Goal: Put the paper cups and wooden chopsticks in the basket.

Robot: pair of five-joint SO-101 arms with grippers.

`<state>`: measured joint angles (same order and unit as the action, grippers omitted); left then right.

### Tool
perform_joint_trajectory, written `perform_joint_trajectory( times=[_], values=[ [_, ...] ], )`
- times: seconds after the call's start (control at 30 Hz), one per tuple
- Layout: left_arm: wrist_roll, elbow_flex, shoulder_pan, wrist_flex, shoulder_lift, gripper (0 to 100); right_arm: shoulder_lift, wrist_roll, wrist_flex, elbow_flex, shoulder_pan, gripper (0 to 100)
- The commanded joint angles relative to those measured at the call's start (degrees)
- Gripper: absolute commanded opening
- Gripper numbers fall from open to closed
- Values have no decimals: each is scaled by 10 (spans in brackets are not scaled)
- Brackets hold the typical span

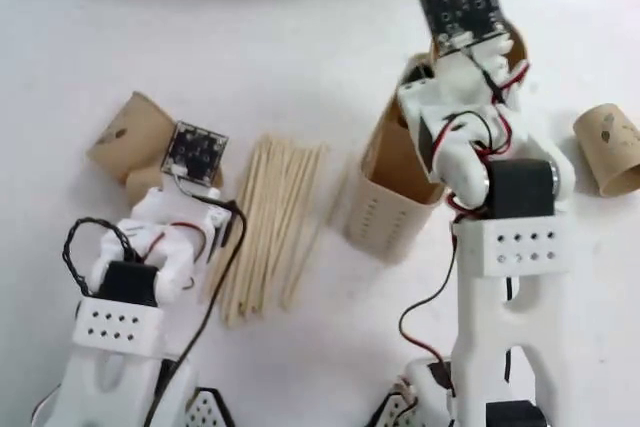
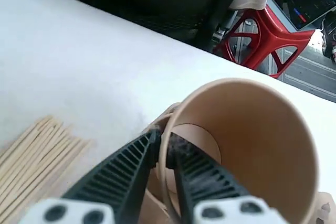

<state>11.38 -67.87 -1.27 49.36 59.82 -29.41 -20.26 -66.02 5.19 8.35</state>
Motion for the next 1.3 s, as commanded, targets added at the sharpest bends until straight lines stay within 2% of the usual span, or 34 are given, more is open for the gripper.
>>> perform_joint_trajectory(
  times=[0.0, 0.27, 0.47, 0.53, 0.6, 0.73, 0.83, 1.0, 1.17, 1.27],
  values=[
    [5, 4, -2, -15, 11, 185, -11, -11, 14, 5, -8, 23],
    [5, 4, -2, -15, 11, 185, -20, -12, 9, -6, -8, 231],
    [5, 4, -2, -15, 11, 185, -55, -13, -39, -32, -24, 247],
    [5, 4, -2, -15, 11, 185, -66, -13, -72, -44, -76, 247],
    [5, 4, -2, -15, 11, 185, -68, -21, -87, -42, -159, 247],
    [5, 4, -2, -15, 11, 185, -29, -70, -61, 3, -321, 247],
    [5, 4, -2, -15, 11, 185, 19, -78, 29, 74, -384, 250],
    [5, 4, -2, -16, 9, 185, 45, -76, 268, 236, -461, 251],
    [5, 4, -2, -16, 9, 185, 46, -113, 574, 449, -464, 251],
    [5, 4, -2, -16, 9, 185, 46, -135, 689, 544, -447, 251]
  ],
)
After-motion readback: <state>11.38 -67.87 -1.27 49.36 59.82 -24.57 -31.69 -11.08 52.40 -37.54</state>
